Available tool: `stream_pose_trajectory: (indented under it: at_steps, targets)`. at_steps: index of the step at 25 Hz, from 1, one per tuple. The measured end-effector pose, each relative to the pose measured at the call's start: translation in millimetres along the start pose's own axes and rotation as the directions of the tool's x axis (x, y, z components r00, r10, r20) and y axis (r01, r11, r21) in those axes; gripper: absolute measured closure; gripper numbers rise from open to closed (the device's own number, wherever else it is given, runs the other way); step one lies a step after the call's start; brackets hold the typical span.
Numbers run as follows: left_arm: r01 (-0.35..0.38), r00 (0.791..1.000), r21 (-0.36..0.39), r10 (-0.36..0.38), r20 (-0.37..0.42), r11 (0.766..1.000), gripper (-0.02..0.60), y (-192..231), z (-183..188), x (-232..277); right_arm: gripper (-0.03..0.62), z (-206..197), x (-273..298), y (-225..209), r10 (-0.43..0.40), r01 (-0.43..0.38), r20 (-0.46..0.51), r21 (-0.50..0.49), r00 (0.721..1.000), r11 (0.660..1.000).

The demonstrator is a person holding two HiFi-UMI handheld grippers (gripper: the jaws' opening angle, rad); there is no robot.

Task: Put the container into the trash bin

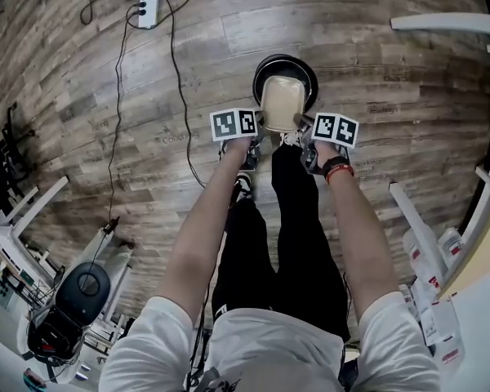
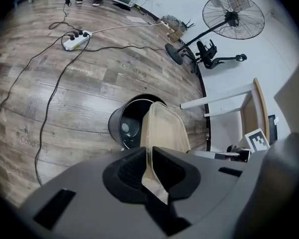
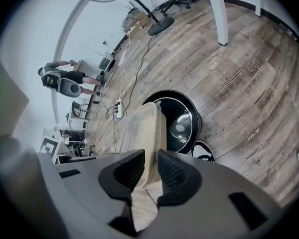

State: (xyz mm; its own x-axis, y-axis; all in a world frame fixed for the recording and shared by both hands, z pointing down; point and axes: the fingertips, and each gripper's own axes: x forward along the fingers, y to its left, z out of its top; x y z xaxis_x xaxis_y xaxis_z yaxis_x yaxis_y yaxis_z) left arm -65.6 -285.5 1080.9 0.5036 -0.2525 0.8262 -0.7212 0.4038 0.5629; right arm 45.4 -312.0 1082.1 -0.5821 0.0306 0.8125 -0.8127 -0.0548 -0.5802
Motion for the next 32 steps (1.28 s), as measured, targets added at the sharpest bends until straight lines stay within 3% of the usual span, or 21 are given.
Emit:
stream_pose_trajectory:
  at_steps: [12,23,32]
  targets:
    - [0.003,1.0,-0.066,-0.004,-0.003,0.998,0.526,27,5,45,0.502,15,38,-28,-0.024,0.024,0.001,0.002,1.0,1.0]
    - [-0.027,0.999,-0.075,0.029,0.031,0.997,0.526,49,24,78,0.502,34,79,-50,-0.063,0.061,0.03,0.046,0.998,0.997]
    - [-0.072,0.997,-0.008,0.072,0.002,0.997,0.517,55,32,90,0.499,44,91,-56,-0.088,0.084,0.048,0.066,0.995,0.994]
